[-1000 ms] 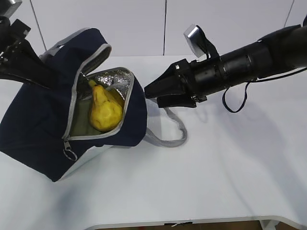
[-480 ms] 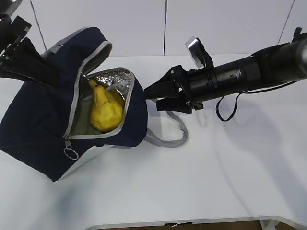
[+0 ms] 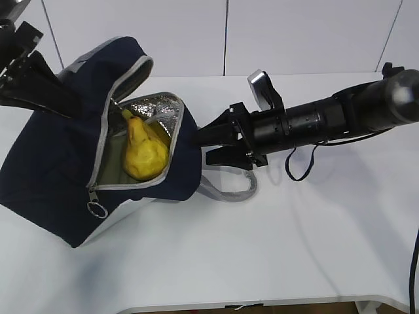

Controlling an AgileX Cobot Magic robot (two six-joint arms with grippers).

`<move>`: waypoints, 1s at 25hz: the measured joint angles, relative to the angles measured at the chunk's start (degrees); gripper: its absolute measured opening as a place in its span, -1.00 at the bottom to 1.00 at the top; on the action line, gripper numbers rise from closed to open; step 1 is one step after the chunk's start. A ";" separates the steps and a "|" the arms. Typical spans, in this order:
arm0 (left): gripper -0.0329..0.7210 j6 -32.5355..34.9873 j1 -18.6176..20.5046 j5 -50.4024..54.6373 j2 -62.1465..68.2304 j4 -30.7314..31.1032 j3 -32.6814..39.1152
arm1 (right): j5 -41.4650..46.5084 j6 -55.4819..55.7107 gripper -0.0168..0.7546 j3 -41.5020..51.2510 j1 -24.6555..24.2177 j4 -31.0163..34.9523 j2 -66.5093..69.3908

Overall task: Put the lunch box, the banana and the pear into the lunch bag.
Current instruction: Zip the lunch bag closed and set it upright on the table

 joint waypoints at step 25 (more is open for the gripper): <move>-0.95 0.00 0.00 0.00 0.00 -0.12 0.00 | -0.80 -3.05 0.46 0.00 2.14 1.83 0.12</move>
